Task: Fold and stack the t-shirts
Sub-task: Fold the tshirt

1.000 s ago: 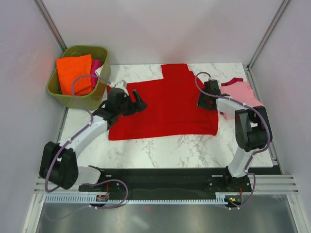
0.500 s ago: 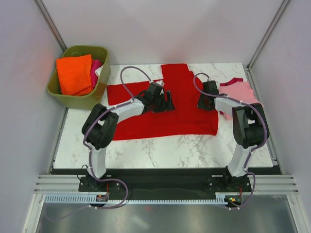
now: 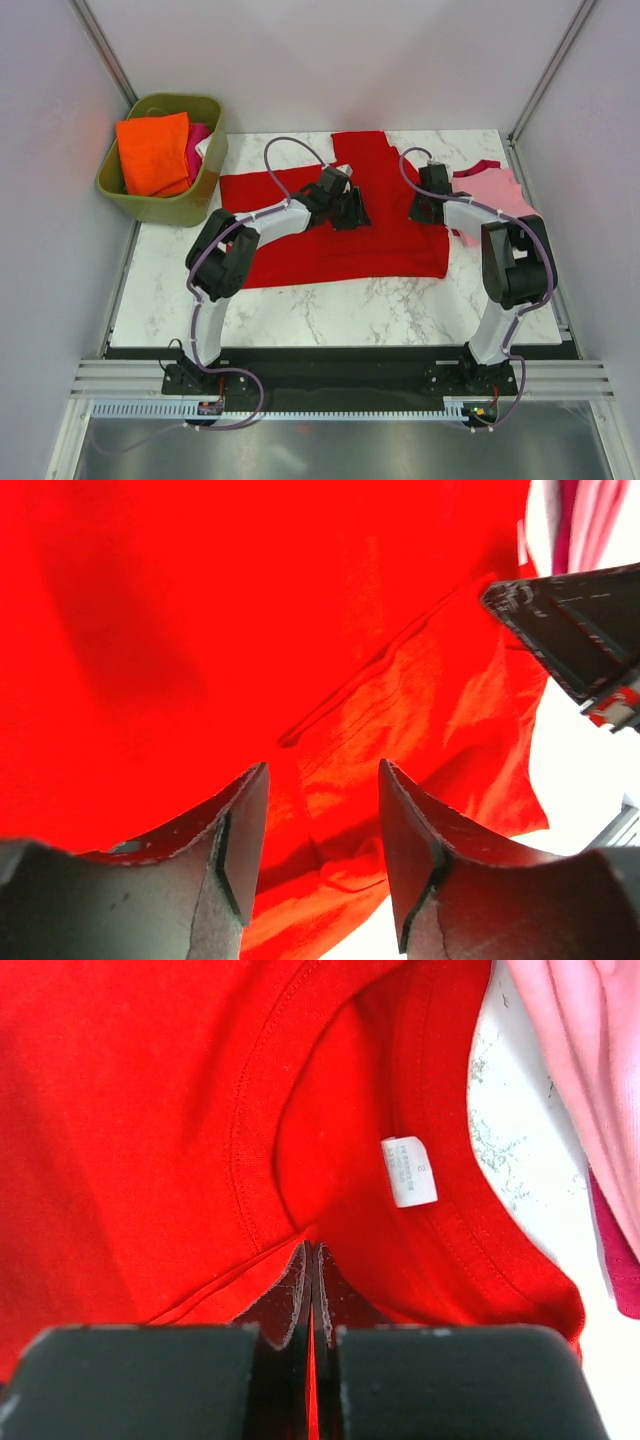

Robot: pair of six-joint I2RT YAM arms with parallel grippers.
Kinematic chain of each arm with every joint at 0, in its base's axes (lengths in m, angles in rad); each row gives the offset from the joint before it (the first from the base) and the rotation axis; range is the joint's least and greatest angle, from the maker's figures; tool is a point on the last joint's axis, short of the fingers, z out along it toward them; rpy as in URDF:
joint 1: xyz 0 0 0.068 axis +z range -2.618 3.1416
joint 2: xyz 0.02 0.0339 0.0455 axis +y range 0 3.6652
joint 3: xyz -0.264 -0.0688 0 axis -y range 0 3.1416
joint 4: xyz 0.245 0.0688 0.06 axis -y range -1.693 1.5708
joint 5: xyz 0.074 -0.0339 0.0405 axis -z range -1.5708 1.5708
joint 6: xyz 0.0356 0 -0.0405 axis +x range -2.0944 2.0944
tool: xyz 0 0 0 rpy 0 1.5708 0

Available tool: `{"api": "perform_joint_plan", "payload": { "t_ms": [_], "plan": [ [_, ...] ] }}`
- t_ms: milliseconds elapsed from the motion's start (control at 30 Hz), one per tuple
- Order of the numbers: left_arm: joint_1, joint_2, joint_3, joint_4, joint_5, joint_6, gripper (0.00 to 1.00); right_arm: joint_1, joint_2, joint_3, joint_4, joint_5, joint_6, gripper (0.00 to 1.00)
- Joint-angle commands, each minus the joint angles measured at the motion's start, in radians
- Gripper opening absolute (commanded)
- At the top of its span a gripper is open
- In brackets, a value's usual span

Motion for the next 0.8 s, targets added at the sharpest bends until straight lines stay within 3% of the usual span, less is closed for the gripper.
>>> {"api": "perform_joint_plan", "payload": {
  "t_ms": [0, 567, 767],
  "plan": [
    [-0.011, 0.032, 0.045, -0.029, 0.046, -0.041, 0.54, -0.001, -0.054, -0.015, 0.037, -0.012, 0.002, 0.00],
    [-0.026, 0.108, 0.118, -0.066, 0.062, -0.072, 0.38, -0.008, -0.122, -0.067, 0.082, -0.016, 0.013, 0.00],
    [-0.027, 0.131, 0.157, -0.109, 0.046, -0.078, 0.37, -0.013, -0.129, -0.075, 0.086, -0.019, 0.013, 0.00]
  ]
}}
